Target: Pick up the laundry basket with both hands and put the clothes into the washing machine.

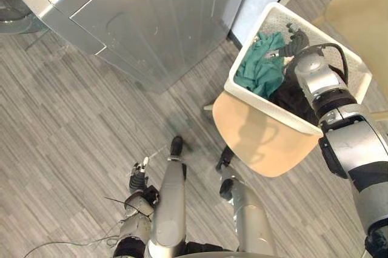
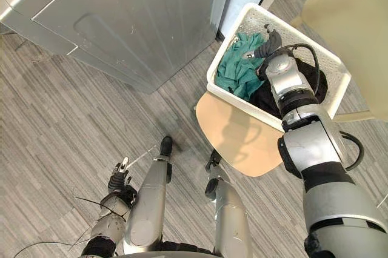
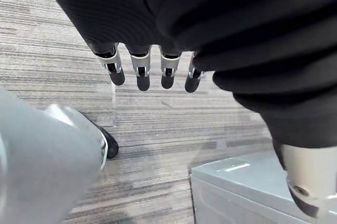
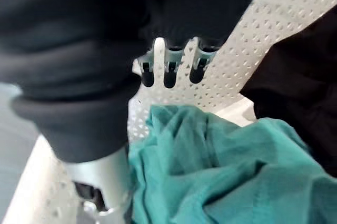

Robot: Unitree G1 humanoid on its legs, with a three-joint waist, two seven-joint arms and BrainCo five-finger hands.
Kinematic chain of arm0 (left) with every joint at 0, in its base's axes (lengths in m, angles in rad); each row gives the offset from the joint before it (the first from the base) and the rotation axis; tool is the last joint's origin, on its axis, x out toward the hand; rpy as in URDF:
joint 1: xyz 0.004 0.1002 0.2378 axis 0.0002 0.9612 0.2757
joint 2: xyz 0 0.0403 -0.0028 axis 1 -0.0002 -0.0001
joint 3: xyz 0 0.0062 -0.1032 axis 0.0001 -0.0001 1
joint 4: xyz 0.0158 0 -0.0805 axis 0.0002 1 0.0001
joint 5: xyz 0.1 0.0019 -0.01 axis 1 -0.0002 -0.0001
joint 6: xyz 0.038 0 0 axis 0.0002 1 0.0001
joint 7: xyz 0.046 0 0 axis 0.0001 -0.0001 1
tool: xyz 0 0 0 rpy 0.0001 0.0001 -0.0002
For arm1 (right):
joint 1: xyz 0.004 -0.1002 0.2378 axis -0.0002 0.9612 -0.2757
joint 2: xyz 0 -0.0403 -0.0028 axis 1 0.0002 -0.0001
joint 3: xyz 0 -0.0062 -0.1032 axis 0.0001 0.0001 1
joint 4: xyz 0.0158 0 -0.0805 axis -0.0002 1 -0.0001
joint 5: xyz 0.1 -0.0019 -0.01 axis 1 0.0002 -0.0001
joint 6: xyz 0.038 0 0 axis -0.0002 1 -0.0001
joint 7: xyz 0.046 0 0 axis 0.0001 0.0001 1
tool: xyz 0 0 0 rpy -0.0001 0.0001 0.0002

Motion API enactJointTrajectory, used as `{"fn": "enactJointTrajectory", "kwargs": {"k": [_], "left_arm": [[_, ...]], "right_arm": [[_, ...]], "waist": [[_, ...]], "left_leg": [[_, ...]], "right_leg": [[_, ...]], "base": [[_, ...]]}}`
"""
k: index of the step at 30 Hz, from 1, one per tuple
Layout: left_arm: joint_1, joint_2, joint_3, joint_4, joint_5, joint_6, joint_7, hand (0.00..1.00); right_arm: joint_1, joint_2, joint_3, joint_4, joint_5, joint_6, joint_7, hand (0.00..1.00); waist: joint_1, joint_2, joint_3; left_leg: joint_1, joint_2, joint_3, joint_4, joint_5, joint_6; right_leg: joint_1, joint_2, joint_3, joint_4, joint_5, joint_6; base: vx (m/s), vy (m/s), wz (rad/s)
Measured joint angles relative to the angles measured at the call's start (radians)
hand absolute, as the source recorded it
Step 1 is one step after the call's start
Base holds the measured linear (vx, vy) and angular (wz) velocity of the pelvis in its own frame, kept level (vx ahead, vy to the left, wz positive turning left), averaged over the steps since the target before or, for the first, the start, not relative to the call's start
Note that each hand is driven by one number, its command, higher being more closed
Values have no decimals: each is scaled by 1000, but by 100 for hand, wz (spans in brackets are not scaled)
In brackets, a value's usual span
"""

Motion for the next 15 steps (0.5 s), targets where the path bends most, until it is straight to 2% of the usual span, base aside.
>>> {"fn": "enactJointTrajectory", "kwargs": {"k": [4, 13, 14, 15], "left_arm": [[-23, -29, -17, -30, -1, 0, -18, 0], [-39, -62, -75, -65, -10, -2, -18, 0], [-39, -75, -77, -77, -28, -2, -17, 0], [-40, -74, -92, -97, -50, -3, -17, 0]], "right_arm": [[-6, -2, 34, 25, -6, 1, 28, 0], [-8, -5, 65, 48, -39, -1, 47, 0], [-8, -14, 74, 49, -38, -2, 47, 100], [-10, -31, 88, 51, -38, -5, 47, 100]], "waist": [[-5, 3, 2], [1, 5, 3], [2, 5, 3], [5, 5, 3]], "left_leg": [[-7, -8, 9, -55, 43, -2], [-10, -9, 9, -112, 78, -5], [-15, -10, 7, -129, 88, -7], [-29, -11, 3, -142, 99, -9]], "right_leg": [[-14, -8, -18, -25, 11, 2], [-27, -7, -30, -53, 19, 4], [-34, -7, -35, -61, 23, 7], [-47, -6, -44, -69, 28, 2]], "base": [[43, -17, 13], [21, -5, 4], [5, -15, 11], [8, -19, 13]]}}
